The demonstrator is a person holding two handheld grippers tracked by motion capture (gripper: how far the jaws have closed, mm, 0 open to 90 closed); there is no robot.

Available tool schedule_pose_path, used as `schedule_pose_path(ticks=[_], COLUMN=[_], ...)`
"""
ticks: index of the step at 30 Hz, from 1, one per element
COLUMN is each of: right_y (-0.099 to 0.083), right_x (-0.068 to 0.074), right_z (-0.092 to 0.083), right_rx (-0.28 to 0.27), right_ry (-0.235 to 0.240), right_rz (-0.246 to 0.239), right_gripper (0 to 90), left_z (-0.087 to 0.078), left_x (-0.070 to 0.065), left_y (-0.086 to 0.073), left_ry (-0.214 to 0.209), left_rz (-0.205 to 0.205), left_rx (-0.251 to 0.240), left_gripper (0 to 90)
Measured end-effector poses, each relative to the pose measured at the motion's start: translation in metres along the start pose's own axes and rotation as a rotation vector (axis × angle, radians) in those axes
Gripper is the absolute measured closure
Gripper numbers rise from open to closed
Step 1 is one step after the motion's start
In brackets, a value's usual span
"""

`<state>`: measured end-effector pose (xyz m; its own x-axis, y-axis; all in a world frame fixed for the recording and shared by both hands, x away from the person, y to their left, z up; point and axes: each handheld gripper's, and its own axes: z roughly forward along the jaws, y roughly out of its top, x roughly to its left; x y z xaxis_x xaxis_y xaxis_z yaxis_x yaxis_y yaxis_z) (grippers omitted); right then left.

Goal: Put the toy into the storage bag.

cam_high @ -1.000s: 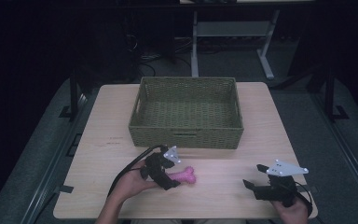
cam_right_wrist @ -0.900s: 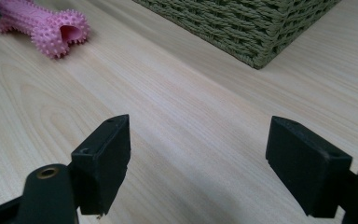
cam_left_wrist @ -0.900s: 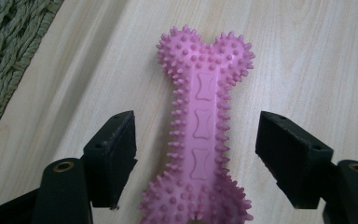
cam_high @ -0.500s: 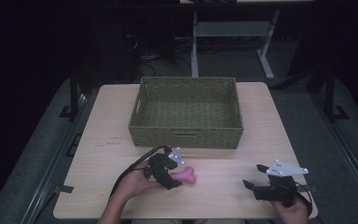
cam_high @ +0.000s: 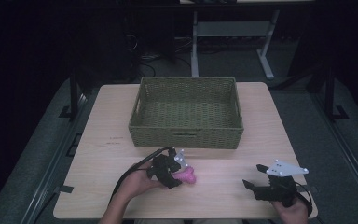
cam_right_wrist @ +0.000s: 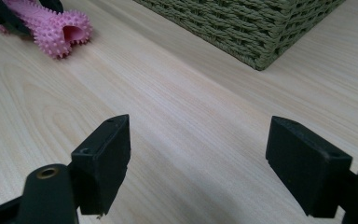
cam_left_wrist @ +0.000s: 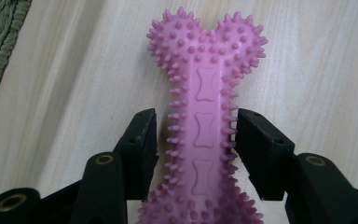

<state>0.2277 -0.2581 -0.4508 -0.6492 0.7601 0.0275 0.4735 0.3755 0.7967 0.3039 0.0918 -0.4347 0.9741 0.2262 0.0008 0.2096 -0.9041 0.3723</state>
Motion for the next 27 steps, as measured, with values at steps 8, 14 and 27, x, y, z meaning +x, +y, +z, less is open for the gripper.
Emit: schedule_pose_path(ticks=[8, 14, 27], right_y=[0.000, 0.000, 0.000], right_x=[0.000, 0.000, 0.000], right_z=[-0.001, 0.000, -0.001], right_rx=[-0.003, -0.001, 0.000], right_ry=[-0.001, 0.001, 0.000], right_rz=[0.002, -0.003, 0.006], right_gripper=[21.5, 21.5, 21.4], left_z=[0.002, 0.002, -0.008], left_x=[-0.001, -0.002, -0.001], left_y=[0.002, 0.003, 0.005], left_ry=[-0.003, 0.002, -0.018], left_rz=[0.018, 0.033, 0.039], left_rx=[0.019, 0.028, 0.008], left_gripper=[56.7, 58.2, 58.8])
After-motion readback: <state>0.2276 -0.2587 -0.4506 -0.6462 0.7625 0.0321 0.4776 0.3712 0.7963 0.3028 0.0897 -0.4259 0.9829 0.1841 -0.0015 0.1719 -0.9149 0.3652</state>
